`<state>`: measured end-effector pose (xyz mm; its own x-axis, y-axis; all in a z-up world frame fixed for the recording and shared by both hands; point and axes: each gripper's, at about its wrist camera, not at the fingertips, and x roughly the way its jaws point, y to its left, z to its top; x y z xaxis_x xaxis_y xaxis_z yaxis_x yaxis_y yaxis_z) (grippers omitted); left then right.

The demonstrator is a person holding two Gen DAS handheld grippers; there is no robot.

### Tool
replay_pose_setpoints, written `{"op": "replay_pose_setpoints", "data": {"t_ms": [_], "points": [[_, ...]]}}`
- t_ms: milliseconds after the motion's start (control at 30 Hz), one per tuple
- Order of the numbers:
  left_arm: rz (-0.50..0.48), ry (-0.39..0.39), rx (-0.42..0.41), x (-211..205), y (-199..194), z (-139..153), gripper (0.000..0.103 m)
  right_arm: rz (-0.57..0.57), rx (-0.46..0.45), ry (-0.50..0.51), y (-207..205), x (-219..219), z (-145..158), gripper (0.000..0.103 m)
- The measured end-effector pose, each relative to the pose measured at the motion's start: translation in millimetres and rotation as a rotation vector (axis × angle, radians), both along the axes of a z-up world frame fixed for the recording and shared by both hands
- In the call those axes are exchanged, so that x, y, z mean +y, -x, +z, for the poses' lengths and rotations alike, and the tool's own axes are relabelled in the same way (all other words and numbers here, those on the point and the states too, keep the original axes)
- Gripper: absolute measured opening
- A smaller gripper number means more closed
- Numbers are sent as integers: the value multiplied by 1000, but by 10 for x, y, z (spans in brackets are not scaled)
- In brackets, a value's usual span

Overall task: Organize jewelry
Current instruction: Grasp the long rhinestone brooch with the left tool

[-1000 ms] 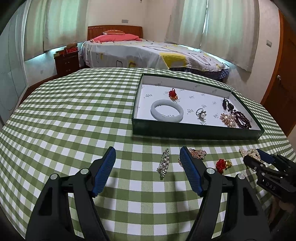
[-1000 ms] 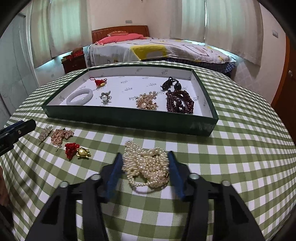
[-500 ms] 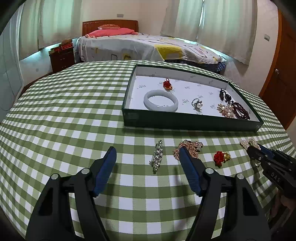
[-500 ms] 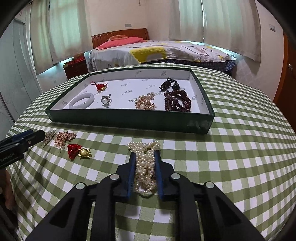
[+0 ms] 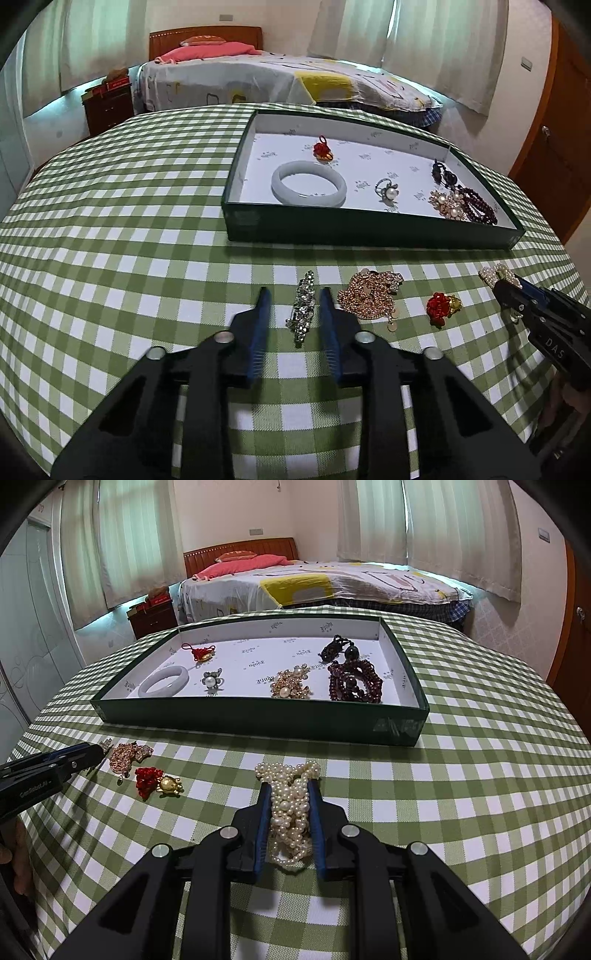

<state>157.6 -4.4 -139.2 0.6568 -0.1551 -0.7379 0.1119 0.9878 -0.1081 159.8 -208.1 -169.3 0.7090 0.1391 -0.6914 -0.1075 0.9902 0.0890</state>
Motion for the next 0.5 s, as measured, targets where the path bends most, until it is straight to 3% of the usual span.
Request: {"op": "replay_pose_setpoints", "data": {"t_ms": [133, 500], "points": [[-15, -2, -2, -18, -5, -7, 12, 0, 0, -1, 0, -3, -2, 20], [-17, 3, -24, -11, 39, 35, 11, -2, -13, -6, 6, 2, 26, 18]]}}
